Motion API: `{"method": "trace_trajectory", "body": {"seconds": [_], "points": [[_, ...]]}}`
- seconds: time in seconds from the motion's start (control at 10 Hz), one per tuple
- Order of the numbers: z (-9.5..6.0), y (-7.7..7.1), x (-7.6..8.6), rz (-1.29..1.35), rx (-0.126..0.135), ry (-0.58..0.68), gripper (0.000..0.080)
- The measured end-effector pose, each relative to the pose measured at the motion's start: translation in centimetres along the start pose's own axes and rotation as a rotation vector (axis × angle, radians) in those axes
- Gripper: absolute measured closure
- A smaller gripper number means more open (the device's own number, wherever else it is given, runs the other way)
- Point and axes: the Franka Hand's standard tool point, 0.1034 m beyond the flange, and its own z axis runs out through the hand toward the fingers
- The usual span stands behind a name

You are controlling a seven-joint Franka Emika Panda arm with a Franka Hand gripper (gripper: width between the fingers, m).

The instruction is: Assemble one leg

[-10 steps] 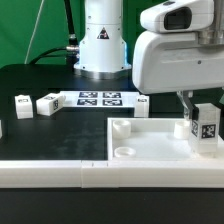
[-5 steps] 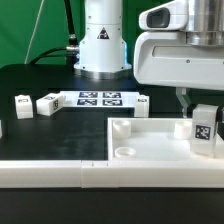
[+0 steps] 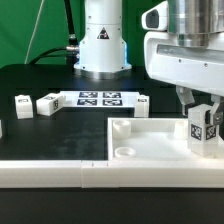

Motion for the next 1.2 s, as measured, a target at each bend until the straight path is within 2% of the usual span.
{"method": "trace_trajectory", "body": {"seconds": [0.3, 0.4, 0.5, 0.6, 0.8, 1.2], "points": [[0.03, 0.04, 0.01, 0.053, -0.001, -0.002, 0.0509], [0.06, 0.02, -0.07, 0.014, -0.001, -0.002, 0.0344], [0.15, 0.01, -0.28, -0.008, -0.003, -0.004, 0.0219], [0.11, -0.02, -0.40, -0.055, -0.007, -0.007, 0.0168], [0.02, -0.07, -0.58, -0.344, -0.017, -0.009, 0.0153], [-0.12, -0.41, -0.93, -0.866, -0.056, -0.012, 0.0150]]}}
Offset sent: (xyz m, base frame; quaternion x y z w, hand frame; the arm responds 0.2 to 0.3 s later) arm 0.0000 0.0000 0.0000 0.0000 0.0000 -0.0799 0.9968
